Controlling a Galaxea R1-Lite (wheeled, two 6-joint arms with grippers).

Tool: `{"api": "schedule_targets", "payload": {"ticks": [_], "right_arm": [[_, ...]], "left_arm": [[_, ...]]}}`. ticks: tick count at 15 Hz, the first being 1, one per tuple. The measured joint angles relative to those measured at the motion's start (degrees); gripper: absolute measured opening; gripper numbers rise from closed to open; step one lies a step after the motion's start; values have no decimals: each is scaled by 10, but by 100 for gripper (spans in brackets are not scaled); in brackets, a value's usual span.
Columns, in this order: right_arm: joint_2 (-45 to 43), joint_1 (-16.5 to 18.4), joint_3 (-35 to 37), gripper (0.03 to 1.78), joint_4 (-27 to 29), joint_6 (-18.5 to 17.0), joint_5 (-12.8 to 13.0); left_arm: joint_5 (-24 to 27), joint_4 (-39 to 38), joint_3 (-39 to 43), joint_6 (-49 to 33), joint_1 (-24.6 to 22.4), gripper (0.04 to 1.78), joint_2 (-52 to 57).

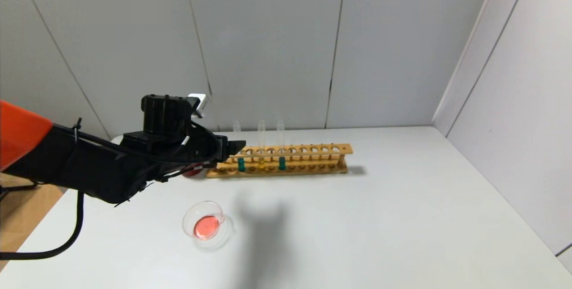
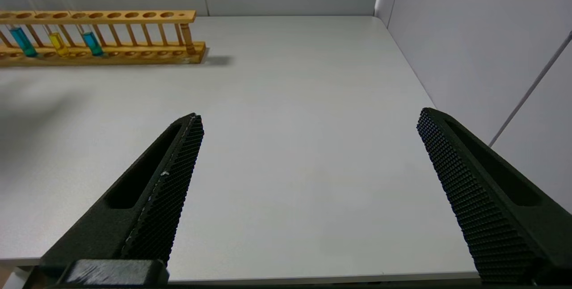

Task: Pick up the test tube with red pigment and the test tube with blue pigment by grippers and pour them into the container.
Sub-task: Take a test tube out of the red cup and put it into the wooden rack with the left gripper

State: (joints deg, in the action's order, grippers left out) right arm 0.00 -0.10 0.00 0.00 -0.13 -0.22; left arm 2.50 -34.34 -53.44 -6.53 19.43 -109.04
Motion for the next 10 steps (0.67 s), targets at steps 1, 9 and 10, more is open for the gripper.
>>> {"api": "schedule_targets", "payload": {"ticks": [1, 9, 10], "right_arm": [[0, 0, 0, 175, 0, 0, 0], [0, 0, 0, 175, 0, 0, 0], [0, 0, 0, 175, 0, 0, 0]], "left_arm": [[0, 1, -14, 1, -1, 175, -16], [0, -2, -87, 0, -14, 175, -105], [0, -2, -96, 0, -15, 175, -113]]}}
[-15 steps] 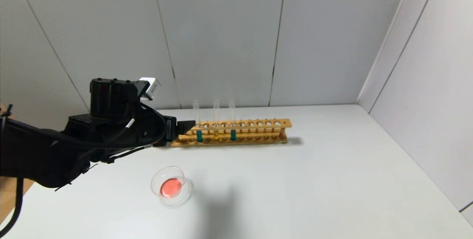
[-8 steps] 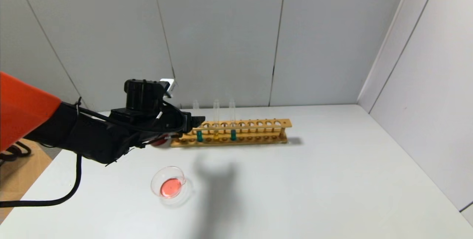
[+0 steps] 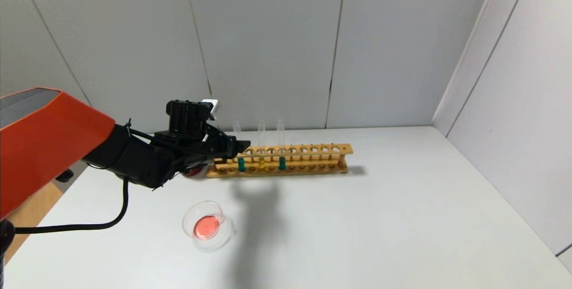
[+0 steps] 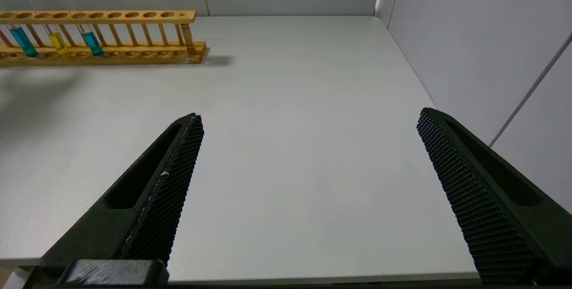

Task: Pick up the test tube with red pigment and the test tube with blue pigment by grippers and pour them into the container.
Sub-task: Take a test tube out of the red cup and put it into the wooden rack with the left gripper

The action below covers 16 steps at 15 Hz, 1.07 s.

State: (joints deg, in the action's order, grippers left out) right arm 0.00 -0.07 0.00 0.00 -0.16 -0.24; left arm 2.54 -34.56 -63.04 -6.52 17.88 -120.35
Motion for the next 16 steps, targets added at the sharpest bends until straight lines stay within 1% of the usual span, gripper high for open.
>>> {"api": "schedule_targets", "payload": {"ticks": [3, 4, 6, 8, 9, 11, 13, 14, 16], "right_arm": [[0, 0, 0, 175, 0, 0, 0], [0, 0, 0, 175, 0, 0, 0], [0, 0, 0, 175, 0, 0, 0], [0, 0, 0, 175, 0, 0, 0], [0, 0, 0, 175, 0, 0, 0], [0, 0, 0, 175, 0, 0, 0], [0, 0, 0, 175, 0, 0, 0], [0, 0, 0, 175, 0, 0, 0], [0, 0, 0, 175, 0, 0, 0]], "left_arm": [[0, 1, -21, 0, -1, 173, -20], [0, 1, -25, 0, -1, 170, -25], [0, 0, -29, 1, -1, 155, -32], [0, 0, -30, 4, 1, 129, -36], [0, 0, -30, 5, 1, 112, -37], [0, -1, -28, 6, 3, 73, -36], [0, -3, -27, 8, 6, 43, -36], [0, -3, -27, 9, 8, 33, -36], [0, -4, -27, 13, 10, 30, -37]]}}
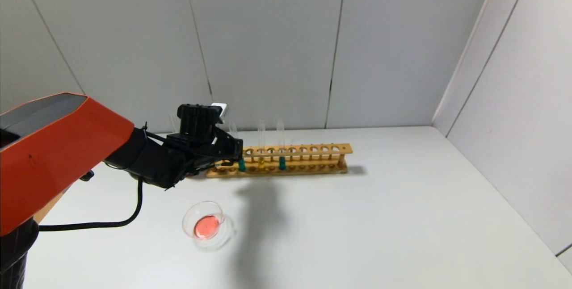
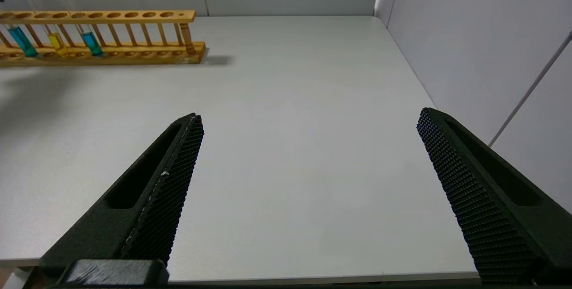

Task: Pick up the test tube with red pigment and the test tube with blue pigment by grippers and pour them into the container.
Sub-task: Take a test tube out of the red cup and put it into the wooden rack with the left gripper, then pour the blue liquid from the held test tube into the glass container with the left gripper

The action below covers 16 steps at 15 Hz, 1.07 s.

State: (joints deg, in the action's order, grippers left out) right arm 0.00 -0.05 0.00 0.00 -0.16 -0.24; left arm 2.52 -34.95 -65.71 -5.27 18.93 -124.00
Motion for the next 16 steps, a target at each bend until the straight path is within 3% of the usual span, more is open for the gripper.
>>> {"api": "schedule_targets", "payload": {"ticks": [7, 16], "right_arm": [[0, 0, 0, 175, 0, 0, 0], [0, 0, 0, 175, 0, 0, 0]], "left_arm": [[-2, 0, -6, 8, 3, 30, 16], [-14, 8, -6, 63, 6, 30, 146]]}}
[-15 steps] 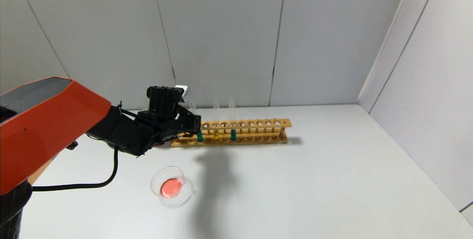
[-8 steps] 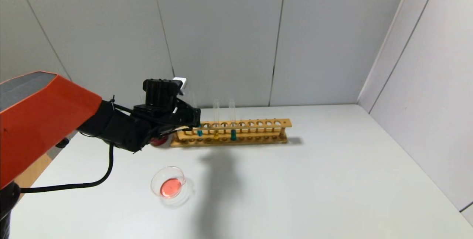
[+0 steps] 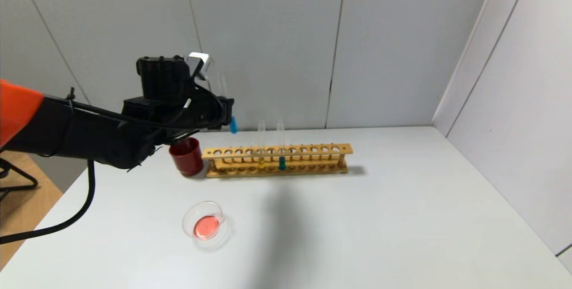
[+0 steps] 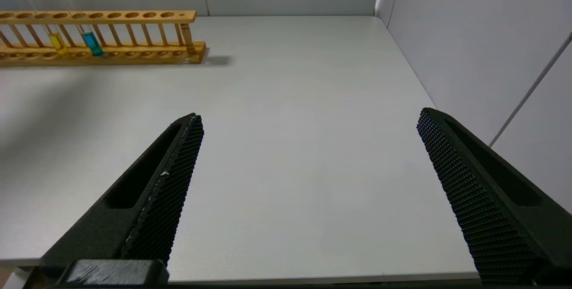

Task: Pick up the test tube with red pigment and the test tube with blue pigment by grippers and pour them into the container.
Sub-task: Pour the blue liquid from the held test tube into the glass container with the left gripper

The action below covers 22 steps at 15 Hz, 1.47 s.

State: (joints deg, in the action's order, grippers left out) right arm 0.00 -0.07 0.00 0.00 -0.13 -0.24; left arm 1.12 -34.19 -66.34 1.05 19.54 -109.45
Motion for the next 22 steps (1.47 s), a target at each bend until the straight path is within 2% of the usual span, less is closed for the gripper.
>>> {"api": "schedule_targets", "payload": {"ticks": [7, 11, 15, 17, 22], "right_arm": [[0, 0, 0, 175, 0, 0, 0], [0, 0, 0, 175, 0, 0, 0], [0, 0, 0, 175, 0, 0, 0], [0, 0, 0, 175, 0, 0, 0], [0, 0, 0, 175, 0, 0, 0]], "left_arm": [[0, 8, 100, 120, -11, 30, 157], [39, 9, 182, 139, -13, 30, 246], [46, 11, 277, 142, -15, 30, 316], [81, 12, 319, 159, -30, 30, 343], [236, 11, 377, 261, -158, 30, 357]]}}
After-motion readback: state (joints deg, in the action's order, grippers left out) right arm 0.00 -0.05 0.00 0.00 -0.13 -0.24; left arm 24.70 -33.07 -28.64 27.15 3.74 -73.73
